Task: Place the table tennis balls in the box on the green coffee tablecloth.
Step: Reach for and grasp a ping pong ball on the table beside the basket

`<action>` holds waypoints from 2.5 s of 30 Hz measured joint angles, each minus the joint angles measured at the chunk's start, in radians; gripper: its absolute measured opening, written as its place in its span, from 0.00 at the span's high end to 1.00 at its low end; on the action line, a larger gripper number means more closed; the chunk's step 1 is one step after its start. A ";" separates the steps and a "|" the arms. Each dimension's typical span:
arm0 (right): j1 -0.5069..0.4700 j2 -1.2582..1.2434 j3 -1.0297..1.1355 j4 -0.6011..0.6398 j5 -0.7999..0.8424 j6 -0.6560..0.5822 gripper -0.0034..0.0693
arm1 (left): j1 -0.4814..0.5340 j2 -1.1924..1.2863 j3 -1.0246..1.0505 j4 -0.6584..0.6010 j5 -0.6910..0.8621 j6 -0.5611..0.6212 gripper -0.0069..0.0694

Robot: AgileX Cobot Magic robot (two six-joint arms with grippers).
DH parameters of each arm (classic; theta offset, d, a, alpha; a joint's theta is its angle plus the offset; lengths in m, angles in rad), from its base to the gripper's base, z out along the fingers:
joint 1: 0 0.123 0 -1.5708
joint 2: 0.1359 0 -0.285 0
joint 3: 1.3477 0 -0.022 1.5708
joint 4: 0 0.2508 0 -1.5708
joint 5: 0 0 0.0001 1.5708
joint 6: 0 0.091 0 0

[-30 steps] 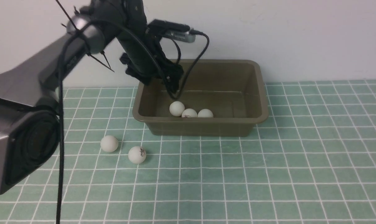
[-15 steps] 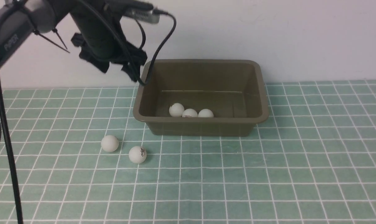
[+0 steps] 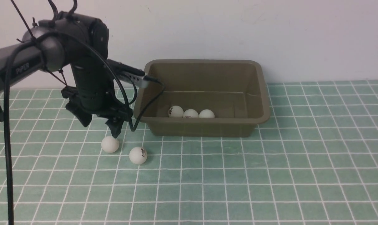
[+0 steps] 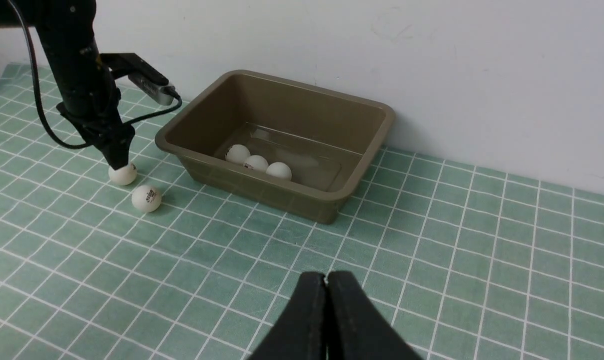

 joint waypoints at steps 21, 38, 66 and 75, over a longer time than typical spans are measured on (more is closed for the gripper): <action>0.000 0.000 0.002 0.001 0.000 0.001 0.98 | 0.003 0.012 0.001 0.000 -0.048 0.000 0.13; 0.000 0.000 0.005 0.016 0.000 0.001 0.98 | 0.003 0.044 0.001 0.000 -0.023 -0.002 0.44; 0.000 0.000 0.005 0.020 0.000 -0.015 0.98 | -0.046 -0.017 -0.464 -0.254 0.188 0.076 0.46; 0.000 0.000 0.005 0.022 0.000 -0.015 0.98 | -0.144 0.089 -0.464 -0.269 0.042 0.207 0.31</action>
